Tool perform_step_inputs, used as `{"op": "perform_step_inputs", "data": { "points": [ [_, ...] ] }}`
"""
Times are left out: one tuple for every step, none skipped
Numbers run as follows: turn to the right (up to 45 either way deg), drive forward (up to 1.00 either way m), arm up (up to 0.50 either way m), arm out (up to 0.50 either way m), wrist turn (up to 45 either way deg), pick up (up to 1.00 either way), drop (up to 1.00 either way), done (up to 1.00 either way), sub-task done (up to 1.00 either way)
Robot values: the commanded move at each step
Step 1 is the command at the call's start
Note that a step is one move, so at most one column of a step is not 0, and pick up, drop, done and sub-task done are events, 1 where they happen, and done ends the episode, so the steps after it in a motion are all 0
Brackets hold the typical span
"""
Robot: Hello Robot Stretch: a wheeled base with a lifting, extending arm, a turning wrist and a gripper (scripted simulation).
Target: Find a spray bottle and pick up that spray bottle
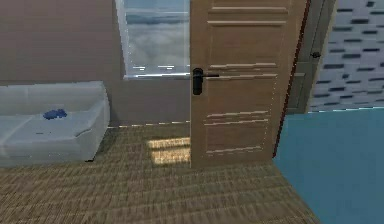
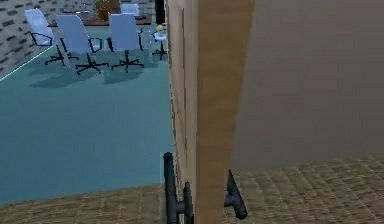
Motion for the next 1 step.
{"op": "perform_step_inputs", "data": {
  "points": [
    [0.0,0.05,0.0,0.0,0.0,0.0,0.0,0.0,0.0]
  ]
}}
